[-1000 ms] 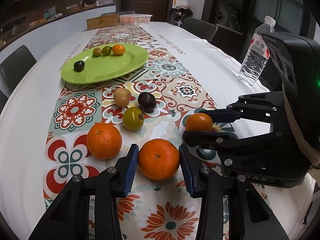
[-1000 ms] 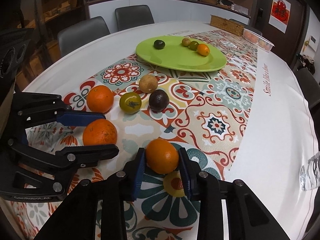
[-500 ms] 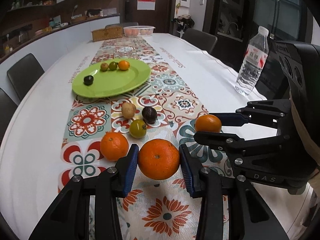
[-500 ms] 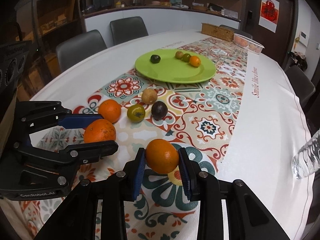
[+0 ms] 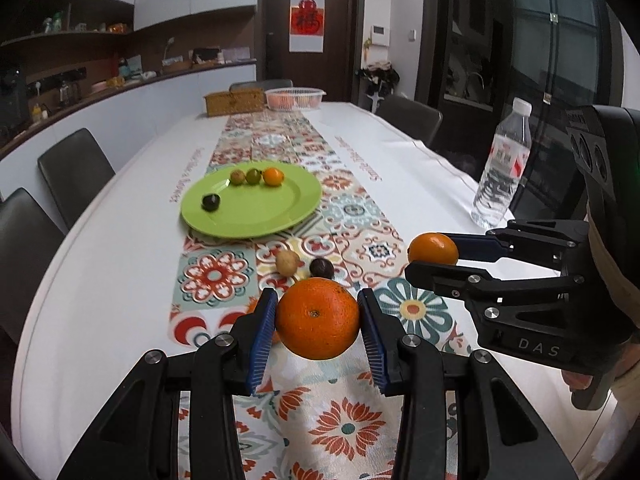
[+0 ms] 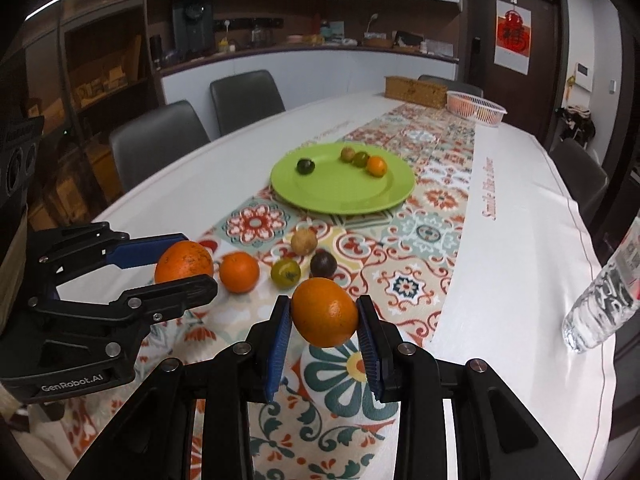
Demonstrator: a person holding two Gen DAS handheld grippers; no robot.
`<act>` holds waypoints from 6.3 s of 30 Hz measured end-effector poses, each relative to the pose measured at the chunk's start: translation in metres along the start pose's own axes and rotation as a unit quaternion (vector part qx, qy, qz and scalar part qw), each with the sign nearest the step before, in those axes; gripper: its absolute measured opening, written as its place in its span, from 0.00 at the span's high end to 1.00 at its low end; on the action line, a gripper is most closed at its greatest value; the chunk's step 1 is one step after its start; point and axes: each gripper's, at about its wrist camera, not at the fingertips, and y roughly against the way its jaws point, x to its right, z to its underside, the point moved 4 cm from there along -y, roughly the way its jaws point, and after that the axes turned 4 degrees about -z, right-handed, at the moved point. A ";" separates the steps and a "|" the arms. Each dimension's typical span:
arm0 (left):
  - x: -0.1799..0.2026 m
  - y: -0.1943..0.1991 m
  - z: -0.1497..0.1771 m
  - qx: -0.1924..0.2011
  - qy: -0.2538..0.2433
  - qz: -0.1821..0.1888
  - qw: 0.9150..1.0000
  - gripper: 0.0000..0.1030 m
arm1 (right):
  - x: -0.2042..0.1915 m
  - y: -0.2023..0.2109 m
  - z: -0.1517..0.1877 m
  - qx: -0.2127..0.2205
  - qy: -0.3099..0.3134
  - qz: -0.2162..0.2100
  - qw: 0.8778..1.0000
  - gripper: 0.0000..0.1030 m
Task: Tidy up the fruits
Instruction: 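Carry both oranges to the green plate and open both tools, then withdraw both tools from the plate toward the remaining fruits, then grasp an orange with the left tool while the right tool grasps a dark plum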
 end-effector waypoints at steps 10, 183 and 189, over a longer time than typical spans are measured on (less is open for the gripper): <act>-0.016 0.011 -0.027 0.035 0.005 -0.020 0.999 0.61 | -0.003 0.008 -0.026 0.033 -0.003 0.006 0.999 0.67; -0.034 -0.096 0.015 -0.097 0.029 -0.042 0.994 0.61 | 0.007 -0.121 -0.015 -0.098 0.085 -0.027 0.991 0.73; -0.032 -0.082 0.009 -0.080 0.030 -0.038 0.996 0.61 | 0.004 -0.101 -0.020 -0.079 0.083 -0.022 0.993 0.73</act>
